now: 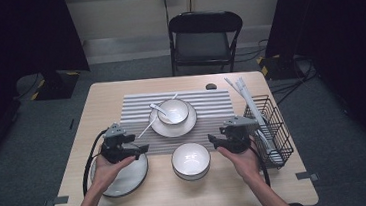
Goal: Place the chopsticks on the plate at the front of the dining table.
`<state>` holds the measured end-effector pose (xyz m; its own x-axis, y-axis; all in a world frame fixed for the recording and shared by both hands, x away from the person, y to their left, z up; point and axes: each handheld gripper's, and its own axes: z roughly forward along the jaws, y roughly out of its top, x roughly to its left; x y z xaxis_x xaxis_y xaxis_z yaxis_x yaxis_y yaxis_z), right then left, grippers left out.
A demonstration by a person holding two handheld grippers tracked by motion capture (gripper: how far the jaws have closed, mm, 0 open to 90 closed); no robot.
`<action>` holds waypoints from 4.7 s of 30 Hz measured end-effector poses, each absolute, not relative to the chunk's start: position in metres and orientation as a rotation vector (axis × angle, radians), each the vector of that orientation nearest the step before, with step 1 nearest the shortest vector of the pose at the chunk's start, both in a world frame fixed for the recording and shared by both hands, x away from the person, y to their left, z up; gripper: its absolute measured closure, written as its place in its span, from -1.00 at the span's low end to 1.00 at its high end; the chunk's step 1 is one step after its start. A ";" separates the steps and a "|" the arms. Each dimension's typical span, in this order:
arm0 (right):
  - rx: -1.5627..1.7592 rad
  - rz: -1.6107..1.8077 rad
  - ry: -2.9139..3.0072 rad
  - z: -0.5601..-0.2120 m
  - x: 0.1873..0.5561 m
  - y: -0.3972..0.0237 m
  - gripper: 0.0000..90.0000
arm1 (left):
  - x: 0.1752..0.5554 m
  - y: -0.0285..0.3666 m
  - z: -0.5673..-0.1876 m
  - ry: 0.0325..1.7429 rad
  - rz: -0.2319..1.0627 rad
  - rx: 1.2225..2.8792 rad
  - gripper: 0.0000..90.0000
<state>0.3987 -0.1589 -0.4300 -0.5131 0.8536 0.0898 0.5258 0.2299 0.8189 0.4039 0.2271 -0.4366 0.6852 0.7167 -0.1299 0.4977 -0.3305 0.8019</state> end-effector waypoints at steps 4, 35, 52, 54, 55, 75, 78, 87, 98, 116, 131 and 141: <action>1.249 1.233 2.110 -0.412 0.398 -0.160 0.09 | 0.404 0.227 -0.440 0.936 0.298 2.016 -0.42; 1.329 1.137 1.975 -0.339 0.451 -0.222 0.21 | 0.402 0.222 -0.437 0.913 0.262 1.956 -0.41; 1.433 1.088 1.985 -0.354 0.469 -0.240 0.21 | 0.404 0.221 -0.439 0.920 0.260 1.975 -0.39; 1.437 1.079 1.980 -0.355 0.469 -0.240 0.22 | 0.404 0.221 -0.440 0.922 0.258 1.980 -0.39; 1.440 1.086 1.977 -0.355 0.469 -0.240 0.23 | 0.404 0.221 -0.440 0.924 0.249 1.978 -0.39; 1.453 1.058 2.035 -0.355 0.474 -0.240 0.37 | 0.406 0.227 -0.439 0.939 0.250 1.962 -0.39; 1.450 1.052 2.027 -0.355 0.474 -0.240 0.44 | 0.406 0.229 -0.439 0.946 0.243 1.947 -0.39; 1.433 1.048 2.070 -0.358 0.471 -0.245 0.43 | 0.407 0.227 -0.440 0.944 0.251 1.958 -0.38; 1.384 1.084 2.083 -0.359 0.467 -0.251 0.72 | 0.408 0.232 -0.440 0.958 0.267 1.958 -0.36; 1.363 0.988 2.186 -0.370 0.460 -0.241 0.57 | 0.408 0.233 -0.439 0.966 0.281 1.955 -0.35; 1.365 0.948 2.127 -0.365 0.446 -0.240 0.52 | 0.409 0.232 -0.440 0.966 0.283 1.959 -0.35; 1.355 0.879 2.090 -0.364 0.447 -0.238 0.74 | 0.409 0.231 -0.440 0.964 0.276 1.956 -0.35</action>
